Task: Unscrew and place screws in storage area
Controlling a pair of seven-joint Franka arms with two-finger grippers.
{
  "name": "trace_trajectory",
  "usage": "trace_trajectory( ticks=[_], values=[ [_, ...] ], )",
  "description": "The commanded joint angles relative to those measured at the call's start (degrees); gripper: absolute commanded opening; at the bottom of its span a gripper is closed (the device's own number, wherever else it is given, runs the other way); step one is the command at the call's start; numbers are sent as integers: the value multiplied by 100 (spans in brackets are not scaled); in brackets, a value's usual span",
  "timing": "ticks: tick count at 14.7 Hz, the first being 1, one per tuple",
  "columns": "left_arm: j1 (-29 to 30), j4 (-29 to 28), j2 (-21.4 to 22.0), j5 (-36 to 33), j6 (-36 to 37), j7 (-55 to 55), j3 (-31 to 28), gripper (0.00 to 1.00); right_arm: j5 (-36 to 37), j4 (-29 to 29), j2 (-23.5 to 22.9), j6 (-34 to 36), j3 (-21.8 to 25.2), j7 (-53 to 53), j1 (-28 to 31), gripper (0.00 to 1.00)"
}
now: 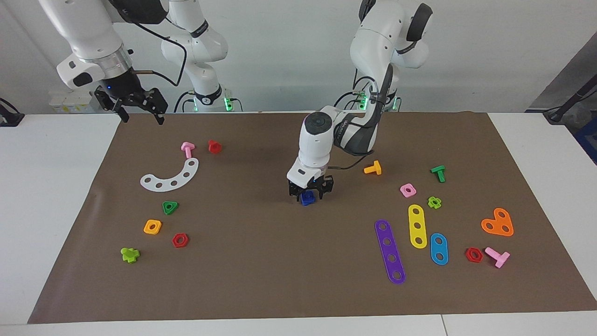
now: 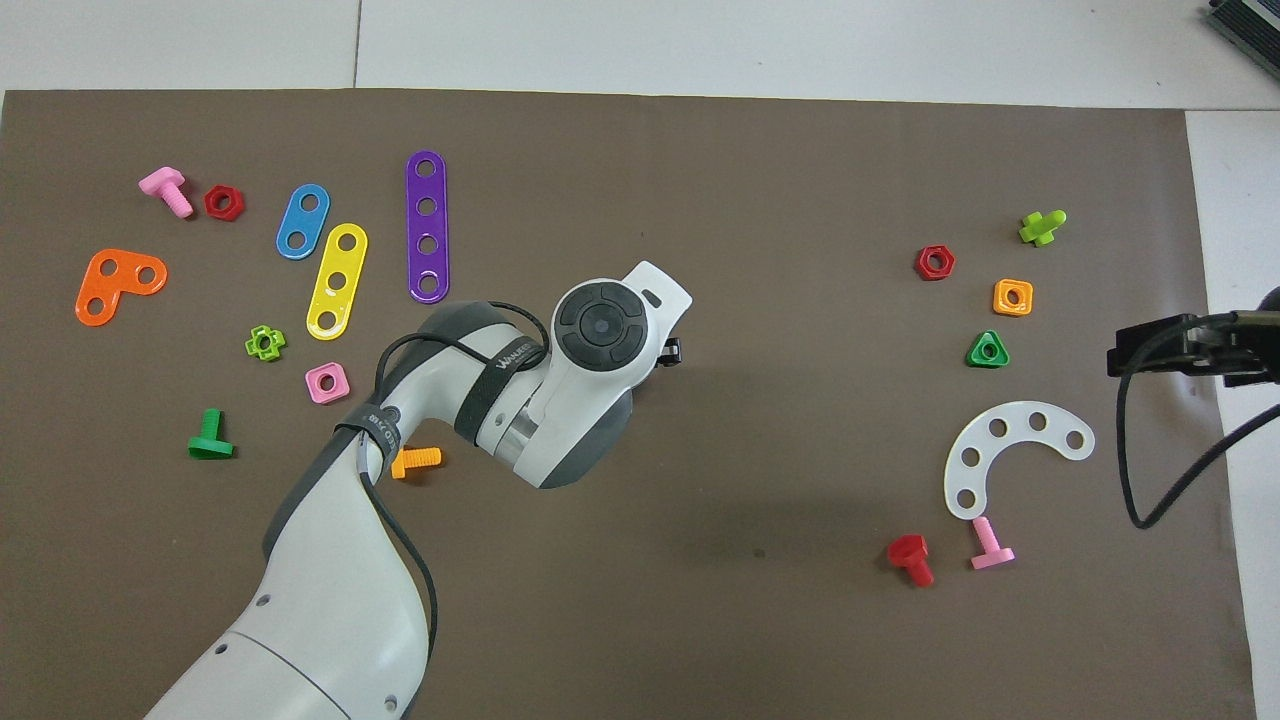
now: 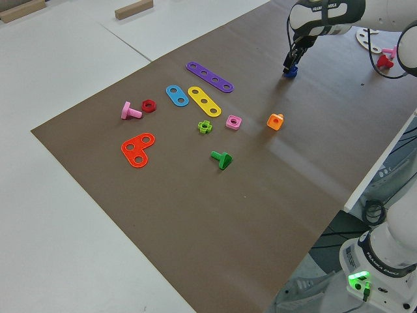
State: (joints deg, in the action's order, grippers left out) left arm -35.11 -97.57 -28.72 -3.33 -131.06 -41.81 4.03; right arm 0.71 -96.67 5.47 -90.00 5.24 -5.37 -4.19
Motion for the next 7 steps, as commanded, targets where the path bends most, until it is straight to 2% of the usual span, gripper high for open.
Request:
trace_trajectory(
  ticks=[1,7],
  values=[
    [-102,-166,51,-133,-148,-100,-95,70,-9,-115,103,-26,-14,89,24,100],
    [-110,-228,60,-133,-139,-100,-95,58,-9,-107,103,-35,-14,89,24,100]
  ],
)
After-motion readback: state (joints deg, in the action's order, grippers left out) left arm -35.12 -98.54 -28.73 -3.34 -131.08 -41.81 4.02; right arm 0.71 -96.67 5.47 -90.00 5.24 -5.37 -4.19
